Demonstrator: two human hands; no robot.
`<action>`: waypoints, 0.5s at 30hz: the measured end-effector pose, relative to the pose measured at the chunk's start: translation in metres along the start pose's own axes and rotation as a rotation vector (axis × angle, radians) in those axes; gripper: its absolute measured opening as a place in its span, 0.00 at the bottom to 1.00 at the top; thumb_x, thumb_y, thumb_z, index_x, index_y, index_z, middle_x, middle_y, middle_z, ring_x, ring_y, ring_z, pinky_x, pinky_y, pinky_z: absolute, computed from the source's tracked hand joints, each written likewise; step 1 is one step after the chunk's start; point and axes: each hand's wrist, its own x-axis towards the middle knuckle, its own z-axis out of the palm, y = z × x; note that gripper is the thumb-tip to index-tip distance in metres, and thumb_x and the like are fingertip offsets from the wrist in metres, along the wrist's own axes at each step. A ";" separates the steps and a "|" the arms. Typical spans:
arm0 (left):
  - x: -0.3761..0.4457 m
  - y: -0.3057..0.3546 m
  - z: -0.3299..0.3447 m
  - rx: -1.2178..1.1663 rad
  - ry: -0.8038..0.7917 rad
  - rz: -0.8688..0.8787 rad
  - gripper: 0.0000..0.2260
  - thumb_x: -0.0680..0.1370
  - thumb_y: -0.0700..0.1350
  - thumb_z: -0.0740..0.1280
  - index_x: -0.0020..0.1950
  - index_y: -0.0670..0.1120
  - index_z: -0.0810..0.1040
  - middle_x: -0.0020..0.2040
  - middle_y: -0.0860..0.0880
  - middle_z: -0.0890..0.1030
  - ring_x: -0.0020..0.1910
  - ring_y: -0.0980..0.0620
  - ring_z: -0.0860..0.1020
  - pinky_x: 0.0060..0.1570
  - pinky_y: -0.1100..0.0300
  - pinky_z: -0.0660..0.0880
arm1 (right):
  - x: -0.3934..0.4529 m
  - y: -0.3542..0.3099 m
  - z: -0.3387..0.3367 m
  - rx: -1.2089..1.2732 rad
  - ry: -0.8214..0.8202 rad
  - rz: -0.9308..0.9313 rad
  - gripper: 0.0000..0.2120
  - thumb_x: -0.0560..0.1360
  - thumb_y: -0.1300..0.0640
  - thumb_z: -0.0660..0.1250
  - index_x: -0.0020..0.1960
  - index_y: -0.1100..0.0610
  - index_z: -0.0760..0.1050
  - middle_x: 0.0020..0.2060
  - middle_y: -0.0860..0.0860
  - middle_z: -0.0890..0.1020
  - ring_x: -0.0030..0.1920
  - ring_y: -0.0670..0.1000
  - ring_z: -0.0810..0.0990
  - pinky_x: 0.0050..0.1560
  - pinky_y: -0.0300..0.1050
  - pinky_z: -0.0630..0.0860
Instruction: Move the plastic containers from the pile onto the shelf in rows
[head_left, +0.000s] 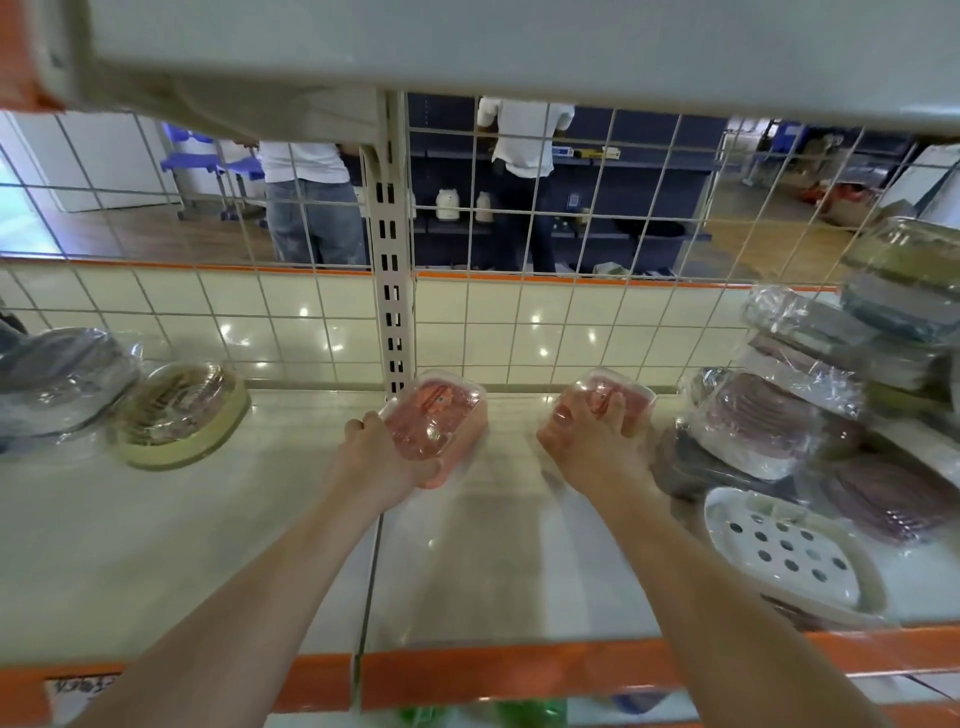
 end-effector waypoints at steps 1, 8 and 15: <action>0.000 0.000 0.000 0.001 0.003 0.002 0.35 0.66 0.55 0.75 0.65 0.42 0.66 0.61 0.44 0.70 0.58 0.43 0.74 0.48 0.57 0.68 | -0.006 -0.003 0.000 0.011 -0.003 0.001 0.31 0.70 0.31 0.47 0.70 0.40 0.61 0.76 0.58 0.49 0.73 0.68 0.36 0.68 0.71 0.42; -0.013 -0.002 0.001 -0.013 0.048 -0.003 0.37 0.65 0.57 0.75 0.66 0.39 0.66 0.59 0.43 0.70 0.56 0.44 0.74 0.50 0.55 0.71 | -0.040 -0.016 0.003 0.097 0.063 -0.143 0.32 0.71 0.36 0.65 0.70 0.42 0.56 0.72 0.58 0.53 0.74 0.65 0.48 0.74 0.60 0.44; -0.031 0.001 0.007 -0.041 0.098 -0.023 0.41 0.67 0.61 0.73 0.68 0.37 0.63 0.63 0.40 0.69 0.63 0.41 0.70 0.58 0.51 0.69 | -0.064 -0.020 -0.009 0.300 0.109 -0.225 0.41 0.57 0.31 0.52 0.62 0.52 0.74 0.64 0.53 0.69 0.69 0.55 0.60 0.68 0.39 0.51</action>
